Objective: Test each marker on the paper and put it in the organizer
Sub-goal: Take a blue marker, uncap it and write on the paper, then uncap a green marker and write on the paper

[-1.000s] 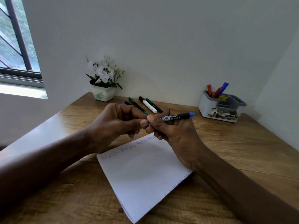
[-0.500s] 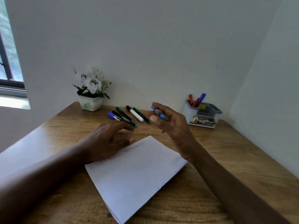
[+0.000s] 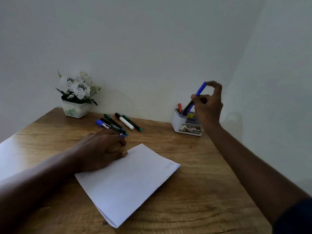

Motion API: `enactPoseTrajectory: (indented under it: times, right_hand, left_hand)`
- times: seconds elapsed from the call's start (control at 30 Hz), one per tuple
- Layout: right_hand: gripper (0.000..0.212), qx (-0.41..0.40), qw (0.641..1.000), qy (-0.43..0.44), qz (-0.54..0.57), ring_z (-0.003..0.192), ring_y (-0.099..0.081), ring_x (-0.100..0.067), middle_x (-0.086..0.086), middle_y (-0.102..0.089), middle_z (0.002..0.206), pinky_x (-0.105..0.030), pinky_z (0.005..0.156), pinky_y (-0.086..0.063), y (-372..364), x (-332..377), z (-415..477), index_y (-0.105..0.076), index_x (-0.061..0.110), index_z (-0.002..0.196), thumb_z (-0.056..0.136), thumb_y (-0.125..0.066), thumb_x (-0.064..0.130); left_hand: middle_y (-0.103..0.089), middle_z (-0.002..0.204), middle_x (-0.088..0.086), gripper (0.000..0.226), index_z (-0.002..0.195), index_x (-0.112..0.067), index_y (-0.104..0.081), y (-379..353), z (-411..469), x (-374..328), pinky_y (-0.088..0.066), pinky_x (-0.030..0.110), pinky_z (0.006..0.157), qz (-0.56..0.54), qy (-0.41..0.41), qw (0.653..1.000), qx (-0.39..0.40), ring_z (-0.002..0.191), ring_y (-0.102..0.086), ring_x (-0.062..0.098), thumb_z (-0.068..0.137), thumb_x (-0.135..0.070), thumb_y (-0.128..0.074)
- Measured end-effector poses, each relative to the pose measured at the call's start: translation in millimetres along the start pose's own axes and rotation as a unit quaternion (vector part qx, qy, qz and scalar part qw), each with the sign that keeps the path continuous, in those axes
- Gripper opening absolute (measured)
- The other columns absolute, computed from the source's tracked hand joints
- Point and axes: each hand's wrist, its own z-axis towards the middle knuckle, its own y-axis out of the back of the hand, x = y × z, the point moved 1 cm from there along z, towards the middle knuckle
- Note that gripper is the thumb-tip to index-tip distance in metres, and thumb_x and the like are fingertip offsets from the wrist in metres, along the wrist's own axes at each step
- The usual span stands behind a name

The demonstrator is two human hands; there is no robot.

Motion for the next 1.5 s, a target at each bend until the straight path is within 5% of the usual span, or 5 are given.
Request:
enactPoseTrajectory:
  times: [0.27, 0.67, 0.93, 1.13, 1.5]
  right_hand:
    - [0.054, 0.055, 0.974, 0.122, -0.182, 0.078, -0.069, -0.017, -0.008, -0.071, 0.094, -0.028, 0.078, -0.057, -20, -24, 65, -0.054, 0.019, 0.133, 0.086, -0.075, 0.004]
    - [0.034, 0.255, 0.928, 0.011, -0.271, 0.122, -0.061, -0.021, -0.006, -0.07, 0.128, -0.034, 0.101, -0.048, -20, -69, 50, -0.073, 0.017, 0.119, 0.096, -0.049, 0.01]
    - [0.02, 0.129, 0.927, 0.279, -0.217, 0.096, -0.06, -0.025, -0.005, -0.07, 0.095, -0.038, 0.084, -0.046, -40, 4, 12, -0.072, 0.014, 0.102, 0.09, -0.056, 0.015]
    - [0.027, 0.365, 0.91, 0.102, -0.168, 0.096, -0.068, -0.016, -0.002, -0.074, 0.105, -0.026, 0.082, -0.053, -132, 11, -38, -0.075, 0.014, 0.106, 0.09, -0.055, 0.004]
    - [0.021, 0.487, 0.832, -0.012, -0.266, 0.096, -0.063, -0.017, -0.009, -0.071, 0.121, -0.025, 0.075, -0.049, -224, -21, -34, -0.079, 0.013, 0.103, 0.082, -0.077, 0.012]
  left_hand:
    - [-0.048, 0.143, -0.018, 0.056, 0.138, -0.043, -0.049, -1, 4, 2, -0.043, 0.031, 0.105, 0.004, 0.008, 1.0, 0.023, 0.128, -0.042, -0.001, 0.09, -0.072, -0.042]
    - [-0.044, 0.147, -0.018, 0.068, 0.14, -0.045, -0.045, -1, 6, 3, -0.039, 0.037, 0.11, -0.009, 0.015, 0.999, 0.05, 0.134, -0.038, 0.001, 0.083, -0.079, -0.033]
    - [-0.038, 0.156, -0.013, 0.058, 0.146, -0.04, -0.041, 1, 0, -3, -0.035, 0.038, 0.115, -0.025, 0.03, 0.997, 0.073, 0.141, -0.034, 0.007, 0.095, -0.067, -0.043]
    - [-0.029, 0.162, -0.011, 0.064, 0.153, -0.037, -0.031, -2, -2, -6, -0.026, 0.038, 0.119, -0.022, 0.033, 0.996, 0.084, 0.146, -0.03, 0.01, 0.097, -0.066, -0.038]
    - [-0.02, 0.166, -0.011, 0.064, 0.154, -0.04, -0.027, -12, 2, -2, -0.011, 0.043, 0.125, -0.011, 0.033, 0.996, 0.079, 0.152, -0.016, 0.01, 0.097, -0.069, -0.031]
